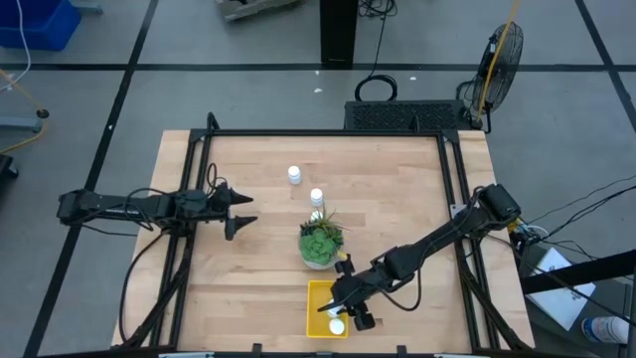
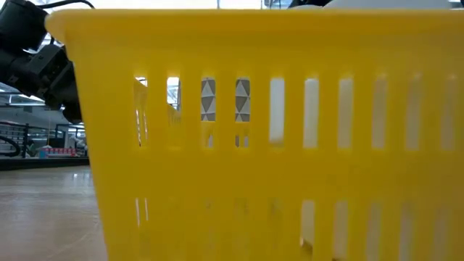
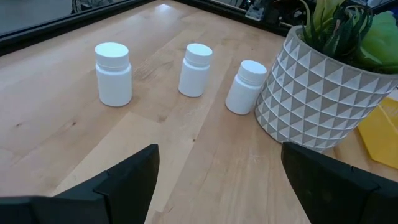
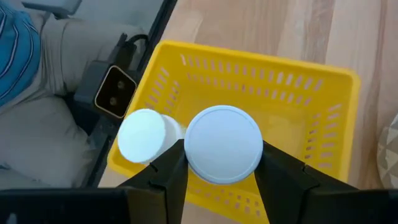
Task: Pick and place pill bottles into a basket
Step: Put the white pill bottle into the yellow bin
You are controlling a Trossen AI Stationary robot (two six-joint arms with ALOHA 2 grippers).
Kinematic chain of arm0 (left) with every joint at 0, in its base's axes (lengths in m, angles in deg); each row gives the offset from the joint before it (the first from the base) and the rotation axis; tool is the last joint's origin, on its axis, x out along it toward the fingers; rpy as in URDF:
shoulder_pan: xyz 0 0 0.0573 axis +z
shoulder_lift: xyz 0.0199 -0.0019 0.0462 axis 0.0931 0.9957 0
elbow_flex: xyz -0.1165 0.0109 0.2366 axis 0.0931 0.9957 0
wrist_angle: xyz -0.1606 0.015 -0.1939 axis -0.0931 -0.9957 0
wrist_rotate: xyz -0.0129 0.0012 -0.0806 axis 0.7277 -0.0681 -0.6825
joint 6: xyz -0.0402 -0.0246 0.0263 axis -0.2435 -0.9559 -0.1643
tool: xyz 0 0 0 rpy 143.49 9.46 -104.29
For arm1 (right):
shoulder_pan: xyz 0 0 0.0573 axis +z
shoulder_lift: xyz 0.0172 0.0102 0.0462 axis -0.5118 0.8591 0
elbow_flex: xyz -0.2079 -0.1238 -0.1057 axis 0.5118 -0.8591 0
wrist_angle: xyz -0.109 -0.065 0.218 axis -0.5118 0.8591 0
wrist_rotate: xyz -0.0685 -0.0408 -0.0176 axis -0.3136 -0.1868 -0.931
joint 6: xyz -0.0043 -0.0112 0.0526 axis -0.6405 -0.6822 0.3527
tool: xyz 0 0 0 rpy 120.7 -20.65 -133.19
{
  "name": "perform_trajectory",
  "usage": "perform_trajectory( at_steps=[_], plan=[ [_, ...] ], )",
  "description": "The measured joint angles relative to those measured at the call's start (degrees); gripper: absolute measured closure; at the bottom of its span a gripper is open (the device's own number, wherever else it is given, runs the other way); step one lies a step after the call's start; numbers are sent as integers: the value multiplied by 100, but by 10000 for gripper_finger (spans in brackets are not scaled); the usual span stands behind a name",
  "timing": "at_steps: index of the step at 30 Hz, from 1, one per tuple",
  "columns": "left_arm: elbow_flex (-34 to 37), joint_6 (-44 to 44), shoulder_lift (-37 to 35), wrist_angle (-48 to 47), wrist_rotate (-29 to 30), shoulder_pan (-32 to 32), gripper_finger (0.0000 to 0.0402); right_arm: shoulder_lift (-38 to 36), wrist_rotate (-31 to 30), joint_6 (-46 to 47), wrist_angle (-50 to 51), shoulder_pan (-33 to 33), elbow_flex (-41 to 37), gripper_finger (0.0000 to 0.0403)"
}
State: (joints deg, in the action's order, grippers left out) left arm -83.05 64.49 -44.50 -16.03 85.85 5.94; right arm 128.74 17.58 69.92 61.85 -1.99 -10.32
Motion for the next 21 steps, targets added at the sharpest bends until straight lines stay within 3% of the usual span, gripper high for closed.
perform_trajectory(
  at_steps=[14, 21],
  plan=[
    [-2, -10, 0, -16, -34, 1, 62, 369, -112, -110, -1, 7, 7, 250],
    [-2, -9, 0, -25, -119, 0, 62, 377, 44, -269, -47, 31, 7, 208]
  ],
)
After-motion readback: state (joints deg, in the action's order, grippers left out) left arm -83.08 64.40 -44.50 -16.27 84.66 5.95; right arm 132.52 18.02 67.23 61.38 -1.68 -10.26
